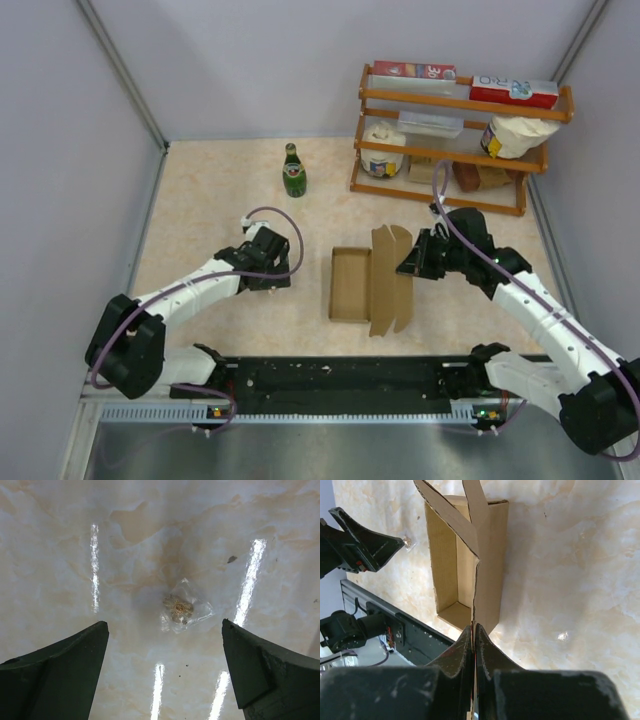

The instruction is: Fold the paper box

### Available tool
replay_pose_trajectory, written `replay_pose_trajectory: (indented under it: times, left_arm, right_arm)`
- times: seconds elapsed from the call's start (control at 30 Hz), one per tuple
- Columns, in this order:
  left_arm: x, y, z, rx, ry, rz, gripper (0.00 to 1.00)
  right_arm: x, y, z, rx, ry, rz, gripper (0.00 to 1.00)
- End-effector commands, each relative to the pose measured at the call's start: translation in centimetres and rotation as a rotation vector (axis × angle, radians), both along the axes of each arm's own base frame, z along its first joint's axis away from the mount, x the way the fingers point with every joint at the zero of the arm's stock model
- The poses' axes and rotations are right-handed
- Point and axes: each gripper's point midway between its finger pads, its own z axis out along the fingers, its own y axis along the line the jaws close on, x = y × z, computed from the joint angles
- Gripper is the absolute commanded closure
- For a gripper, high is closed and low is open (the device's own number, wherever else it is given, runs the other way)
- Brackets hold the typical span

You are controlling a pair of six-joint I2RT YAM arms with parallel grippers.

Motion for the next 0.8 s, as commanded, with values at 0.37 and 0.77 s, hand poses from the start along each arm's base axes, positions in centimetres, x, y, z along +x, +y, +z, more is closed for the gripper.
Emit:
replay_pose_trajectory:
  times: [0.37,0.77]
  left_arm:
    - [1.2,-2.8,-3.6,-0.134,0.053,0.011,0.10]
    - [0.8,-2.3,-4.6,-0.100,0.082,0.000,0.31]
  right_arm:
    - [0.3,0.7,1.1,0.027,-0.047,0.038,1.00]
    - [0.2,1.0,1.2,0.046,-0.052,0.045,1.00]
